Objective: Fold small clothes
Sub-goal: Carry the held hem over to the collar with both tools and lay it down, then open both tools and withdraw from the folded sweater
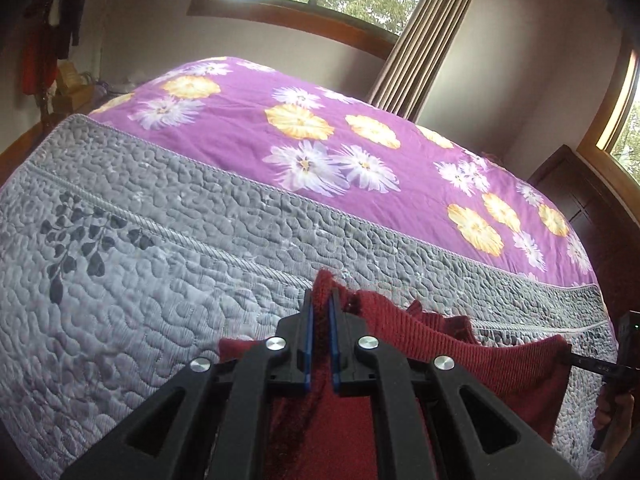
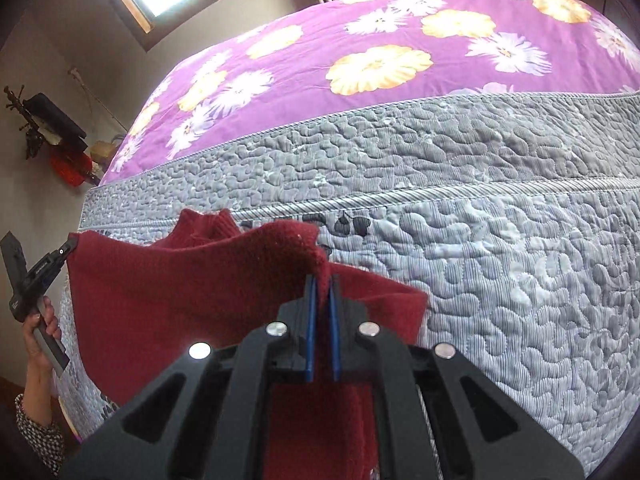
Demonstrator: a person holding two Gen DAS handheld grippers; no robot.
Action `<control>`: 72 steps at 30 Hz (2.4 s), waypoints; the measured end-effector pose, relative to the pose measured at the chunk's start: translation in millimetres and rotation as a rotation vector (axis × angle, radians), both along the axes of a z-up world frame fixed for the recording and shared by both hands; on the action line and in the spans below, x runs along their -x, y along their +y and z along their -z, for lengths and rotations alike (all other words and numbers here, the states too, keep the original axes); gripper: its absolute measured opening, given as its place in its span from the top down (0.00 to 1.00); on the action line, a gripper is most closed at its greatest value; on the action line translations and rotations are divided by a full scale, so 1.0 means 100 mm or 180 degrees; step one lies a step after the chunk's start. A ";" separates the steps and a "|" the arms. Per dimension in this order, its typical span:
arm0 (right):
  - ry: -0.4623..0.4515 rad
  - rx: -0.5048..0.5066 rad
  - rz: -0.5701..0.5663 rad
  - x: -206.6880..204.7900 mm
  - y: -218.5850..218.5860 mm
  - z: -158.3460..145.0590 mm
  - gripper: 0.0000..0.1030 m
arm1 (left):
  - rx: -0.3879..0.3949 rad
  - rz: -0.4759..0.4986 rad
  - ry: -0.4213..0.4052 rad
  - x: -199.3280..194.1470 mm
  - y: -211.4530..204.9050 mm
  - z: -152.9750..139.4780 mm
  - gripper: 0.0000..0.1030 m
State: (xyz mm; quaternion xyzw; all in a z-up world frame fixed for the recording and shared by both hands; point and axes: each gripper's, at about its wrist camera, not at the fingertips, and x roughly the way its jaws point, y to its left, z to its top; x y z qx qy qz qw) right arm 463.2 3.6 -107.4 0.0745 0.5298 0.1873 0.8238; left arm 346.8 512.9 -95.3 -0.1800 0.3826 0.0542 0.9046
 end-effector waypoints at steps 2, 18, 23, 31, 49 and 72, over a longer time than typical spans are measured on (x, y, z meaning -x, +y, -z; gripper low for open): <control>0.0118 0.0029 0.0035 -0.06 0.00 0.20 0.96 | -0.0047 0.0003 0.0127 -0.09 -0.02 0.18 0.94; 0.0383 0.0031 0.0188 -0.06 -0.08 0.75 0.75 | -0.0248 0.0011 0.0649 0.04 0.00 0.69 0.52; 0.0303 0.0037 -0.0022 0.34 -0.18 0.51 0.61 | -0.0186 0.0163 0.0693 0.47 0.00 0.50 0.50; 0.0419 0.0091 -0.0463 1.32 -0.35 0.46 0.59 | 0.0104 0.0264 0.0924 1.36 0.03 0.60 0.47; 0.0555 0.0002 -0.0552 1.93 -0.34 0.41 0.94 | 0.0164 0.0320 0.1064 1.75 -0.37 0.68 0.82; 0.0196 0.0123 -0.0302 0.97 -0.35 0.14 0.67 | 0.0082 0.0218 0.0537 1.45 -0.19 0.17 0.67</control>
